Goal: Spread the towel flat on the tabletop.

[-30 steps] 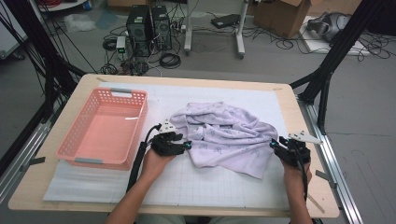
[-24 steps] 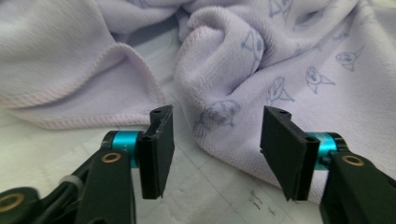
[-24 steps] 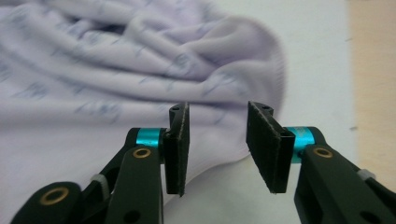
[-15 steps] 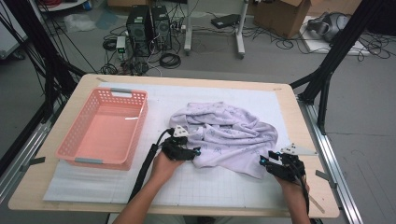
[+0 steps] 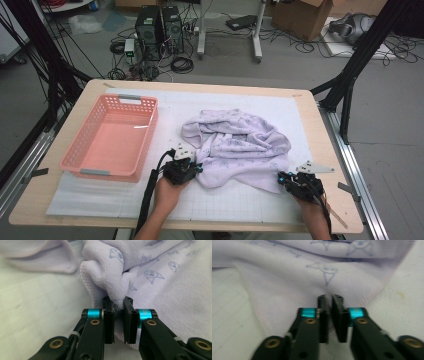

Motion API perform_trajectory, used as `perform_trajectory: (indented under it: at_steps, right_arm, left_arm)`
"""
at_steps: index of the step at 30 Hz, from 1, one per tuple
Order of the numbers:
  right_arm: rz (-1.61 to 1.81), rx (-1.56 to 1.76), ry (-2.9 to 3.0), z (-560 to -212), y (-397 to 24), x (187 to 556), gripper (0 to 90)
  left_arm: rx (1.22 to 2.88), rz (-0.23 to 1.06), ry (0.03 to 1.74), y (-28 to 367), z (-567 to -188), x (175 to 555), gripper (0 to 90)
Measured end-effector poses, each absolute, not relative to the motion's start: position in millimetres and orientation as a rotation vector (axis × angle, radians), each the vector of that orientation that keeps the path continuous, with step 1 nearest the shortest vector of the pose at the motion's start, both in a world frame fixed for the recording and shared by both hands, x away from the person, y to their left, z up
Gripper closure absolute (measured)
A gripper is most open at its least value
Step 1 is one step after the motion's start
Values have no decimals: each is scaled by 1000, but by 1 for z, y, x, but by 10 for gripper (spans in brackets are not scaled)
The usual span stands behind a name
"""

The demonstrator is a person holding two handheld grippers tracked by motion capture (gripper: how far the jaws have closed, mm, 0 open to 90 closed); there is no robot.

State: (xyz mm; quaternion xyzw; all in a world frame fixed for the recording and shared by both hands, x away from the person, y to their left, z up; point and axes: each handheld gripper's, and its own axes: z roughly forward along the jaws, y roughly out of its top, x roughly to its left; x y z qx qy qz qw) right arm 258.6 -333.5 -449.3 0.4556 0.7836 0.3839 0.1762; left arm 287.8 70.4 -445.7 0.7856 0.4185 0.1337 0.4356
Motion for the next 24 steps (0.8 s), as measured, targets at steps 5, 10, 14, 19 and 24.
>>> perform_trajectory:
  at_steps: [5,10,14,19,24]
  right_arm:
    - [1089,1242,2276,-447,-331,250,877]
    - [1120,1173,2350,-444,-325,238,879]
    - [1148,1133,2395,-441,-321,229,881]
    - [1022,1159,2318,-437,-331,225,884]
    - [840,1272,2112,-431,-362,223,879]
  left_arm:
    - [1924,353,1034,86,-438,261,812]
    - [1916,355,1021,101,-430,244,811]
    - [1900,315,1016,110,-429,238,799]
    - [1897,325,1032,100,-438,251,572]
    - [1863,323,1034,92,-443,256,458]
